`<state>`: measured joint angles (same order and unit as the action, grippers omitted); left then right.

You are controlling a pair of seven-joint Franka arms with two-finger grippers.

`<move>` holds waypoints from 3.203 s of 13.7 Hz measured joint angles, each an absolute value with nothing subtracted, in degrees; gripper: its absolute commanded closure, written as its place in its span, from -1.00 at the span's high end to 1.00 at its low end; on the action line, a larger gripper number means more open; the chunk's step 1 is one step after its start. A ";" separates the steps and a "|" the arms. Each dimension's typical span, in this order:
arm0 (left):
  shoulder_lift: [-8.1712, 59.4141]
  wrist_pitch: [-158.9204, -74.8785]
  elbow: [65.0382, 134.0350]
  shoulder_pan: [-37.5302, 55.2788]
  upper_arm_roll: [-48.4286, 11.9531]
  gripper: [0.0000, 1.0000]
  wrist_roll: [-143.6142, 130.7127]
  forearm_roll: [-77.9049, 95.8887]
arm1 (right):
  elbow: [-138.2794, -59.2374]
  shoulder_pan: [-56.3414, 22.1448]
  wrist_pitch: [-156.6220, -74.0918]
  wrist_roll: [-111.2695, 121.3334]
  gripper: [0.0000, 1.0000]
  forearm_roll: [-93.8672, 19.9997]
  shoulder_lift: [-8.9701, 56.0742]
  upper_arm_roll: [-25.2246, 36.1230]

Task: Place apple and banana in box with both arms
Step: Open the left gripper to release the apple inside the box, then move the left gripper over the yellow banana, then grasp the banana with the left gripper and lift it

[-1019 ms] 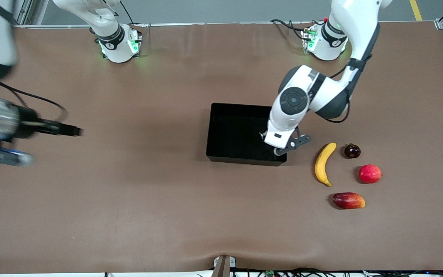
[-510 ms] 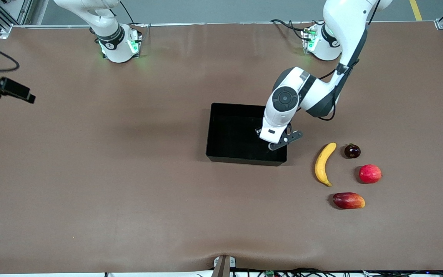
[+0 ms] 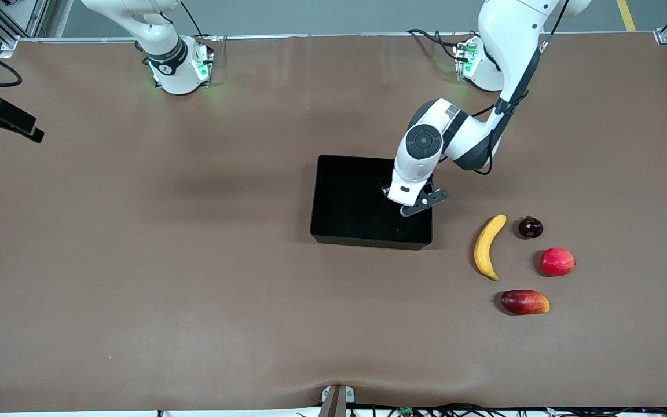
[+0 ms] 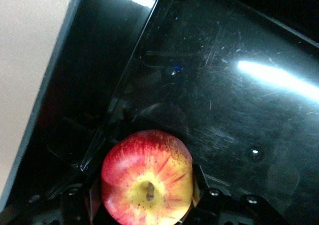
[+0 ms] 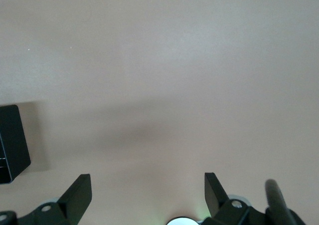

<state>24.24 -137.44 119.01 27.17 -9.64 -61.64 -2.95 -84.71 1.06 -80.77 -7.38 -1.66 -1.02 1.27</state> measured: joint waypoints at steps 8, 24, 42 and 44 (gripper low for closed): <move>24.38 -140.25 119.13 28.05 -9.67 0.99 -62.39 -2.95 | -84.54 0.93 -81.14 -5.81 1.00 -1.64 -1.05 0.61; 14.23 -110.90 100.37 20.65 -8.79 1.00 -50.62 -3.39 | -84.55 1.03 -81.17 -4.15 1.00 -1.64 -1.05 1.10; 36.41 -131.46 102.08 4.49 -8.63 -0.03 -3.42 -8.57 | -84.62 1.28 -81.16 -4.10 1.00 -1.65 -1.00 1.38; 37.37 -131.71 102.12 4.56 -8.76 -0.99 -3.42 -8.58 | -84.63 1.28 -81.16 -4.10 1.00 -1.65 -1.00 1.38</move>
